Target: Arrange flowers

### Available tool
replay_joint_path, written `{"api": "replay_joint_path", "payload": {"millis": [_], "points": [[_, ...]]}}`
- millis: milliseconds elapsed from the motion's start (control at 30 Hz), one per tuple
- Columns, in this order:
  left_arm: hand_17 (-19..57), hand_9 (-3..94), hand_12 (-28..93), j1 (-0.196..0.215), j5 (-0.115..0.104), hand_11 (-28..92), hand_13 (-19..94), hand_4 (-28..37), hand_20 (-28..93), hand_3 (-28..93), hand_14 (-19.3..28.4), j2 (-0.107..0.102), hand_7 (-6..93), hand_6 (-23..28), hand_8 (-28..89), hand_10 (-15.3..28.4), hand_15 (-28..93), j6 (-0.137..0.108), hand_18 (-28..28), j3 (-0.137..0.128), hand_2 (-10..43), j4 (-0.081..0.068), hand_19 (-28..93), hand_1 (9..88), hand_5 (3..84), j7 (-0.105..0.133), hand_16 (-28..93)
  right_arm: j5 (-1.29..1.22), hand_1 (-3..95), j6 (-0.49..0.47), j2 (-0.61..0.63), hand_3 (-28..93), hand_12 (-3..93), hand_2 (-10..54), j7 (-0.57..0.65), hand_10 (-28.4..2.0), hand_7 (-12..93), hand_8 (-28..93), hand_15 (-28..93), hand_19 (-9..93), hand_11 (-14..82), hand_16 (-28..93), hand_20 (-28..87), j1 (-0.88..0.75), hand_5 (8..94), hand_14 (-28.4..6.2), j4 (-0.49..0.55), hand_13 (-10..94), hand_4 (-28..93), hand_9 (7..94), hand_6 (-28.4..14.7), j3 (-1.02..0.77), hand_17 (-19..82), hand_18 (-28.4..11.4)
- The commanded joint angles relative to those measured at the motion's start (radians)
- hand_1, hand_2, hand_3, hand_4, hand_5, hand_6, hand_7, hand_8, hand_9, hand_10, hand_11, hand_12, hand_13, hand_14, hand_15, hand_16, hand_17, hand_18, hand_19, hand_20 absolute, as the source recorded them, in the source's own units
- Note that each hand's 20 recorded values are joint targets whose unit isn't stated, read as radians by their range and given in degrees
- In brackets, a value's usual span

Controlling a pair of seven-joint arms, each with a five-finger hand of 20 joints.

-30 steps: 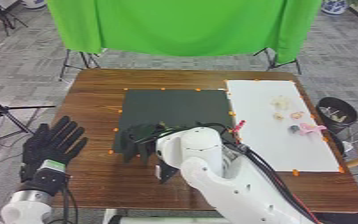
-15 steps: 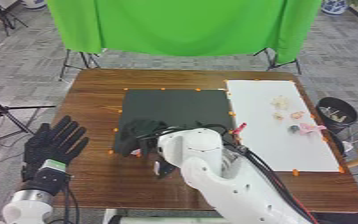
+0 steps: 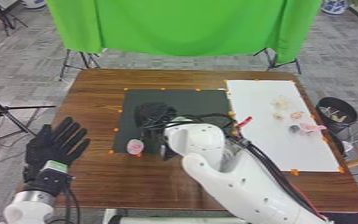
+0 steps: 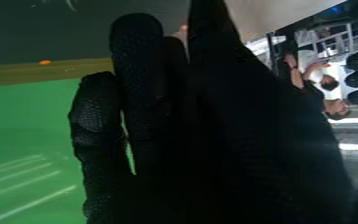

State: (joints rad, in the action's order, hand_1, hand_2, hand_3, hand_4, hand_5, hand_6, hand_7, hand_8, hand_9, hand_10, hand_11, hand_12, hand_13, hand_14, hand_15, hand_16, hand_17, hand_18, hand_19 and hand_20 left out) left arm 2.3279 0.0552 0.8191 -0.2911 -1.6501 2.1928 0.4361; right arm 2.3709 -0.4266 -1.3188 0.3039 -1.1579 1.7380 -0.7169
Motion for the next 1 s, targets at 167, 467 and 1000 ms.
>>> {"api": "replay_joint_path", "payload": {"millis": [167, 467, 1000], "points": [[-7.6, 34.5, 11, -0.012, 0.013, 20, 24, -28.3, 7, 72, 16.5, 0.012, 15.4, 9.6, -9, 16.0, 37, 0.003, 15.5, 0.008, 12.9, -0.003, 40, 28.9, 41.6, -0.035, -7, 0.011, 71.4, -0.072, -0.059, 16, 16.7, -9.5, -0.017, -9.3, 16, -12, 54, 80, 11.2, 26, 44, -0.014, 64.3, -8.2, -0.018, 70, -19, 68.5, 1.9, 0.017, 33, -18.8], [-7.6, 34.6, 11, -0.03, 0.018, 20, 24, -28.3, 7, 72, 16.5, 0.015, 15.3, 9.6, -9, 15.9, 37, 0.0, 15.5, 0.02, 12.9, -0.007, 40, 28.8, 41.7, -0.054, -7, 0.016, 67.1, -0.06, -0.087, 34, 16.3, -9.5, -0.005, -10.1, 21, -3, 54, 82, 14.1, 24, 41, -0.027, 68.7, -8.5, -0.061, 72, -28, 72.7, 0.8, 0.019, 35, -20.8], [-7.6, 34.6, 11, -0.003, 0.008, 20, 24, -28.3, 7, 72, 16.7, 0.011, 15.3, 9.6, -9, 16.1, 37, 0.007, 15.5, 0.008, 12.9, -0.001, 40, 28.8, 41.7, -0.022, -7, -0.097, 60.7, -0.088, -0.07, 55, 32.0, -7.3, 0.038, -9.4, 33, 5, 53, 84, 13.9, 26, 39, 0.014, 75.8, -8.3, 0.01, 75, -28, 85.2, 1.0, -0.006, 37, -21.3]]}}
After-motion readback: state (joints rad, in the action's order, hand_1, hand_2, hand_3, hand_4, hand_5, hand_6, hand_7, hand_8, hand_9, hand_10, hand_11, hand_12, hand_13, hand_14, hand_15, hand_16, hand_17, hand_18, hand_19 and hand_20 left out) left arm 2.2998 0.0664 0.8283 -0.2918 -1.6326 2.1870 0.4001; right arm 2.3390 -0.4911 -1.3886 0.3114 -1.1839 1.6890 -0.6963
